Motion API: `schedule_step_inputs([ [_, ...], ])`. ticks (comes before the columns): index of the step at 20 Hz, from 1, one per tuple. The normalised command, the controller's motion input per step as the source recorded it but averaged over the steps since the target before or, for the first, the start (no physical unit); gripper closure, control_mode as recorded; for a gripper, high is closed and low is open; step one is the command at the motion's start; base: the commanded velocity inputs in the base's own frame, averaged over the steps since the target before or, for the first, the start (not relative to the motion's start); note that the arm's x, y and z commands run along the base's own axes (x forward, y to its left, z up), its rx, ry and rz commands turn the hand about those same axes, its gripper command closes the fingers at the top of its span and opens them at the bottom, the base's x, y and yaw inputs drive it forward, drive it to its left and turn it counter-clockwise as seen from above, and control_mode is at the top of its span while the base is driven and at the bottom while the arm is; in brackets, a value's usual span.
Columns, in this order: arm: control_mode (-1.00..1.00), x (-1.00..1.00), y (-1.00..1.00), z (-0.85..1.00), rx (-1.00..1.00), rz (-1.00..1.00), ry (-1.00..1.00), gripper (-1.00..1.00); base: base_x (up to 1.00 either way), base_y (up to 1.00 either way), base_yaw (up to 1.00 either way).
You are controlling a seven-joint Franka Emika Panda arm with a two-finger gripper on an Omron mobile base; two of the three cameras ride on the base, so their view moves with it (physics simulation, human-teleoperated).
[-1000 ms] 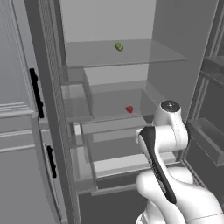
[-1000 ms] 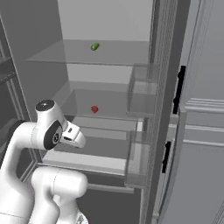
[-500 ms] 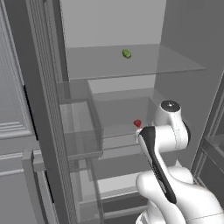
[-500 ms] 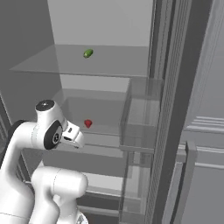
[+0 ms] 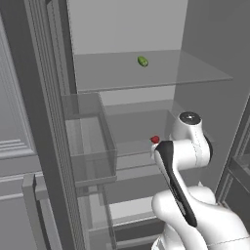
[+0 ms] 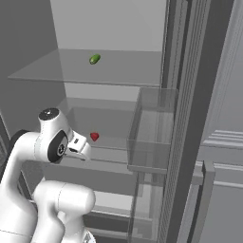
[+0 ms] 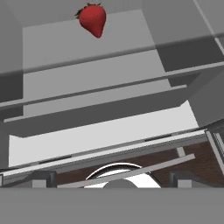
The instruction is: Take the strawberry from the fridge and place it on top of the pancake, located on the dining counter.
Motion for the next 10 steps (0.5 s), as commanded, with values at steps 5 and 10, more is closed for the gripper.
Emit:
schedule_step_inputs([
  [5, -1.00, 0.56, 0.00, 0.00, 0.00, 0.00, 0.00, -1.00, 0.00, 0.00, 0.00],
  [10, -1.00, 0.89, -0.03, -0.02, 0.01, 0.06, -0.01, -1.00, 0.00, 0.00, 0.00],
])
